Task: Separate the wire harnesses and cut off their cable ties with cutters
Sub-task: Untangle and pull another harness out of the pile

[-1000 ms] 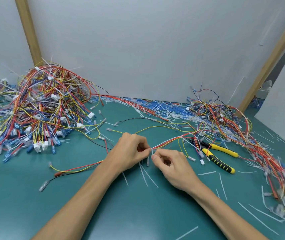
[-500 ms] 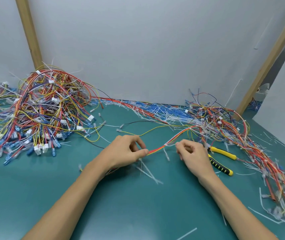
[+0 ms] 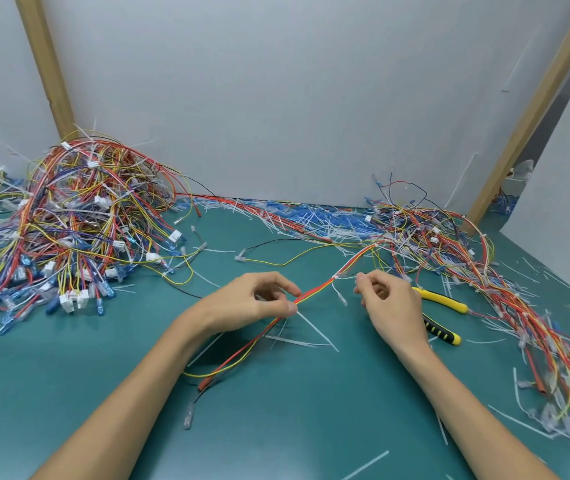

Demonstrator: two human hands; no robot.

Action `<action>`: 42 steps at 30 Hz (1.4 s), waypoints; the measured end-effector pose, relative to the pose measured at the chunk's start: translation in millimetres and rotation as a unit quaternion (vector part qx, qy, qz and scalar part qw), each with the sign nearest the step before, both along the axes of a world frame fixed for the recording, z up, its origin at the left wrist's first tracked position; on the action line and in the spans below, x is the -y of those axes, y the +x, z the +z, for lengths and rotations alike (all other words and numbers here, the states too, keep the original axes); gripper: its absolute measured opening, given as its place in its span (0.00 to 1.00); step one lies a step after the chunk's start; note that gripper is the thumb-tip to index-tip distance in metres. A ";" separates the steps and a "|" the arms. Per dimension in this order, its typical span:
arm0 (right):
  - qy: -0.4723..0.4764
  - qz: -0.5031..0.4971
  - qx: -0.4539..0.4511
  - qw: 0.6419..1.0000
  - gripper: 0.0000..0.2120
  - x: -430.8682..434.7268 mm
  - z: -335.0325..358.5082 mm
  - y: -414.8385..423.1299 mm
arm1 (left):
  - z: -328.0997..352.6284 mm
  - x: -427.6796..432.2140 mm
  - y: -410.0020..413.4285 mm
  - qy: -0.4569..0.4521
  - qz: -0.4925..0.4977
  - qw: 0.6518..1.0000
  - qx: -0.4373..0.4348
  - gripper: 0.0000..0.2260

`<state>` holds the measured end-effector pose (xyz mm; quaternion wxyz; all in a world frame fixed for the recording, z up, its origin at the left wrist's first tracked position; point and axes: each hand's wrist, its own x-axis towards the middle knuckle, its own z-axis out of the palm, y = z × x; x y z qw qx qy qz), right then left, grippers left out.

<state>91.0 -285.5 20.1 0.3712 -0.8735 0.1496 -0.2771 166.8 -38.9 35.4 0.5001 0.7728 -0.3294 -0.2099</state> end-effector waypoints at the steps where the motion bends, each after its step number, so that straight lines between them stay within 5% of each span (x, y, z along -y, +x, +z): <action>1: -0.002 -0.006 -0.005 1.000 0.16 0.8 0.3 -0.2 | -2.4 0.7 0.3 0.000 0.004 1.000 0.010 0.15; 6: -0.060 -0.010 -0.059 0.996 0.08 -5.7 2.4 -3.3 | -8.8 -0.9 4.4 -0.012 0.045 0.998 0.036 0.12; 9: -0.120 -0.020 0.001 0.993 0.05 -19.7 10.0 -9.8 | -8.4 -3.2 5.7 -0.004 0.093 0.992 0.089 0.10; 13: -0.153 0.083 -0.023 0.985 0.17 -43.1 13.3 -17.9 | -6.0 -3.7 2.9 0.001 0.116 0.983 0.141 0.09; 17: -0.119 0.191 -0.105 0.969 0.18 -66.5 -1.1 -23.2 | -4.6 -3.5 1.7 0.009 0.108 0.984 0.144 0.09; 26: -0.033 0.216 -0.137 0.966 0.16 -62.6 -0.7 -21.3 | -6.8 4.7 -5.7 0.043 0.107 0.970 0.214 0.08; 34: -0.007 0.215 -0.107 0.971 0.17 -67.0 -3.1 -20.6 | -12.9 13.0 -7.1 0.093 0.106 0.942 0.306 0.02; 42: -0.004 0.199 -0.082 0.977 0.16 -70.9 -3.4 -21.1 | -10.8 16.9 -8.2 0.101 0.087 0.942 0.309 0.08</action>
